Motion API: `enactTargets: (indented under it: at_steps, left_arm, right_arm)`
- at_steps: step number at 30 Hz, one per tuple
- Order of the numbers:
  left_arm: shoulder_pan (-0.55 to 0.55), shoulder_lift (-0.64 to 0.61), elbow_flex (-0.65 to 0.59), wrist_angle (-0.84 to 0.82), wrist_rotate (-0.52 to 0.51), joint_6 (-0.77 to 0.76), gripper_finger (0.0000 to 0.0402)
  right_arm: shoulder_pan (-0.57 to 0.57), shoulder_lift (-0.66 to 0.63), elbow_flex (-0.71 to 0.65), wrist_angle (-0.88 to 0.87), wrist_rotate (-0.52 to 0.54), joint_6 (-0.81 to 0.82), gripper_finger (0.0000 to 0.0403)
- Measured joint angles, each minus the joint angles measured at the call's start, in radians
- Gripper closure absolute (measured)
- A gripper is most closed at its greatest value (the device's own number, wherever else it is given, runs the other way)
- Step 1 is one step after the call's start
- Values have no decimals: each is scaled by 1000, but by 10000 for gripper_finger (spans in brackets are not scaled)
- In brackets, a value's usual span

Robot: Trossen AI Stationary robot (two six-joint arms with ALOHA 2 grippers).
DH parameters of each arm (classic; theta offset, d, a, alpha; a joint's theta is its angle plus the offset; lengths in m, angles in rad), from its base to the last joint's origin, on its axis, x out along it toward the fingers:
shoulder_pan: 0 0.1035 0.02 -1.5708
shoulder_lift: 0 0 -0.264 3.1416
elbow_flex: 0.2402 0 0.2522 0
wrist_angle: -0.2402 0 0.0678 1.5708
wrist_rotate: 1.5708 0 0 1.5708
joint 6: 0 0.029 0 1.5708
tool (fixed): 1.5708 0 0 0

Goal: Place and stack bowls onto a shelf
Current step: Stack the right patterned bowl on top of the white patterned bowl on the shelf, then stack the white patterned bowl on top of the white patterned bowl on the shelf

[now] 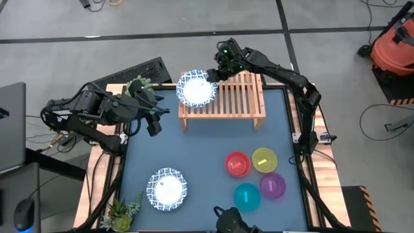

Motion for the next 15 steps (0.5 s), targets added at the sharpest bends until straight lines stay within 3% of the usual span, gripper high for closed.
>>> enactTargets:
  at_steps: [6, 15]
  left_arm:
    - [0, 0, 0, 0, 1, 0, 205]
    - [-1, 0, 0, 0, 41, -31, 205]
  right_arm:
    - [-16, 1, 46, -44, -2, 1, 170]
    - [-5, -2, 248, -219, 110, -64, 167]
